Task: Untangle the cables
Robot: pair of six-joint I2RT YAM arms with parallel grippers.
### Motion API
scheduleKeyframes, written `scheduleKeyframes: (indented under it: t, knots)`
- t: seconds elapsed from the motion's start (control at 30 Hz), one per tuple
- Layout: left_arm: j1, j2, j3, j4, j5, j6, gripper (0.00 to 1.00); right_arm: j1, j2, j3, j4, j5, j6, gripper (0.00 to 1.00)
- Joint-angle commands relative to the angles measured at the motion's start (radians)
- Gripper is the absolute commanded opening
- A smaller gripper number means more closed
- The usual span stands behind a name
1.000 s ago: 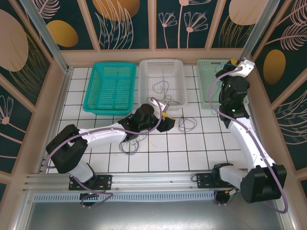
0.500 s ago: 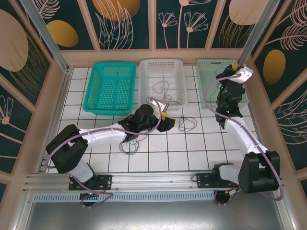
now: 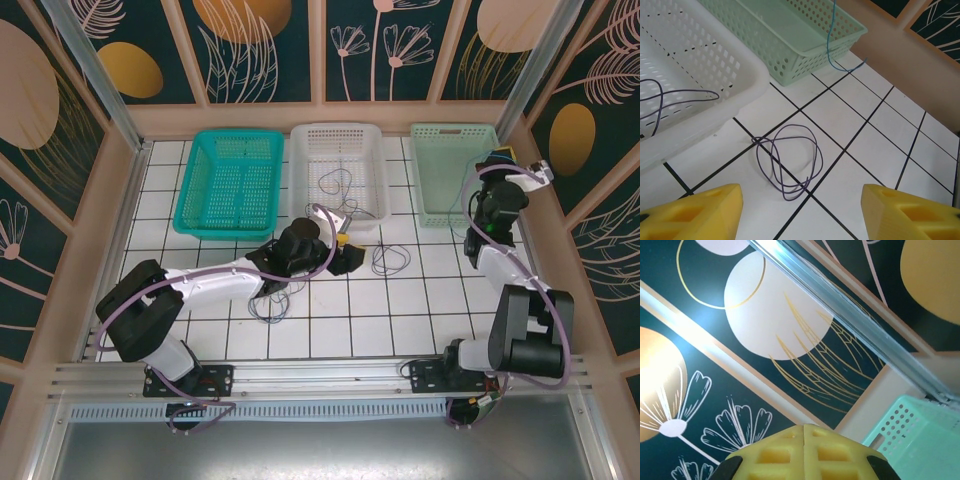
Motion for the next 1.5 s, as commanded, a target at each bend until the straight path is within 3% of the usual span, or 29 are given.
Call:
scheduleKeyframes:
  t: [0.0, 0.13, 0.4, 0.5, 0.6, 0.9, 1.17, 1.47]
  knots:
    - [0.001, 0.004, -0.011, 0.043, -0.011, -0.015, 0.64, -0.034, 0.047, -0.012, 0.189, -0.137, 0.224, 0.00]
    - [0.001, 0.017, -0.007, 0.049, -0.005, -0.015, 0.64, -0.069, 0.167, 0.030, 0.290, -0.279, 0.354, 0.00]
    - [0.001, 0.030, -0.006, 0.062, -0.003, -0.025, 0.64, -0.129, 0.436, 0.180, 0.503, -0.443, 0.522, 0.00]
    - [0.001, 0.041, 0.005, 0.053, 0.004, -0.027, 0.64, -0.153, 0.547, 0.314, 0.391, -0.545, 0.546, 0.00]
    - [0.001, 0.050, 0.010, 0.052, 0.005, -0.028, 0.64, -0.159, 0.611, 0.373, 0.283, -0.555, 0.537, 0.00]
    - [0.002, 0.078, 0.035, 0.044, 0.000, -0.030, 0.65, -0.167, 0.759, 0.630, -0.199, -0.698, 0.323, 0.00]
    - [0.004, 0.109, 0.054, 0.041, 0.005, -0.040, 0.65, -0.165, 0.844, 0.912, -0.690, -0.668, 0.079, 0.00]
    - [0.004, 0.114, 0.062, 0.035, -0.007, -0.045, 0.66, -0.161, 0.858, 0.964, -0.741, -0.670, 0.002, 0.00]
